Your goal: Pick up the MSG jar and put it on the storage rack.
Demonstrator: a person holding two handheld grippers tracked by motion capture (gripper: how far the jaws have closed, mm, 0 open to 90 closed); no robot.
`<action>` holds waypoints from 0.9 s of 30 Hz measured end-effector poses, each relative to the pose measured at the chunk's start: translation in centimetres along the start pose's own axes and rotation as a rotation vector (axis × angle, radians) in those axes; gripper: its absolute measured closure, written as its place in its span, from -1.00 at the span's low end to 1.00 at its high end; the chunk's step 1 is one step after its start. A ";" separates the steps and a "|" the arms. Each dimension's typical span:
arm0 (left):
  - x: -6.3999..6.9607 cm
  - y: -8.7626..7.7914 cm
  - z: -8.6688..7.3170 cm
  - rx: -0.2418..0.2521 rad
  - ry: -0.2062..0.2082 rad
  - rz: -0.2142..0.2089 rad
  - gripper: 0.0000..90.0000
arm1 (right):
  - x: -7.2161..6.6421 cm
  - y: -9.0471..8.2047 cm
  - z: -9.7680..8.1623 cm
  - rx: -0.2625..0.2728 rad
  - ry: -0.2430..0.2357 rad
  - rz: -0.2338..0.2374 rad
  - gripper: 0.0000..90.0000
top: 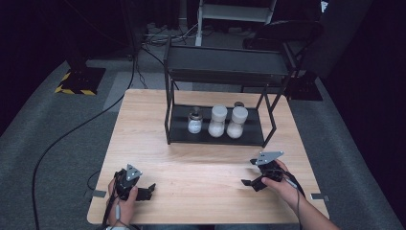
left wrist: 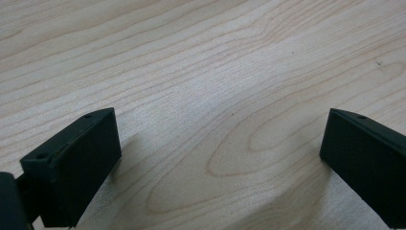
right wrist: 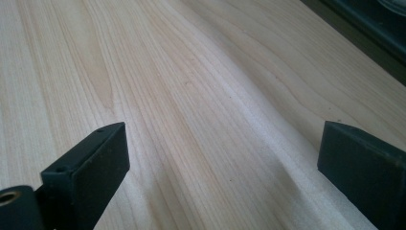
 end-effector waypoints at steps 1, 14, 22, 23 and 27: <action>0.0 0.0 0.0 -0.001 0.000 0.000 -0.99 | 0.0 0.1 -0.1 0.000 -0.001 0.000 -0.91; 0.0 0.0 0.0 0.000 0.000 0.000 -0.99 | -0.6 0.4 -0.8 -0.014 -0.008 -0.011 -0.91; 0.0 0.0 0.0 0.000 0.000 0.000 -0.99 | -1.0 0.8 -1.0 -0.030 -0.029 -0.023 -0.91; 0.0 0.0 0.0 -0.001 0.000 0.000 -0.99 | -1.1 0.8 -1.1 -0.031 -0.034 -0.021 -0.91; 0.0 0.0 0.0 0.000 0.000 0.000 -0.99 | -1.2 0.9 -1.4 -0.018 -0.023 -0.022 -0.92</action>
Point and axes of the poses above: each handheld gripper's, and its own axes: y roughly forward along the jaws, z roughly out of its top, x roughly to its right, the point moved 8 cm from there along y, roughly forward along the jaws, and after that the axes turned 14 degrees about -y, right-handed, at the moved point
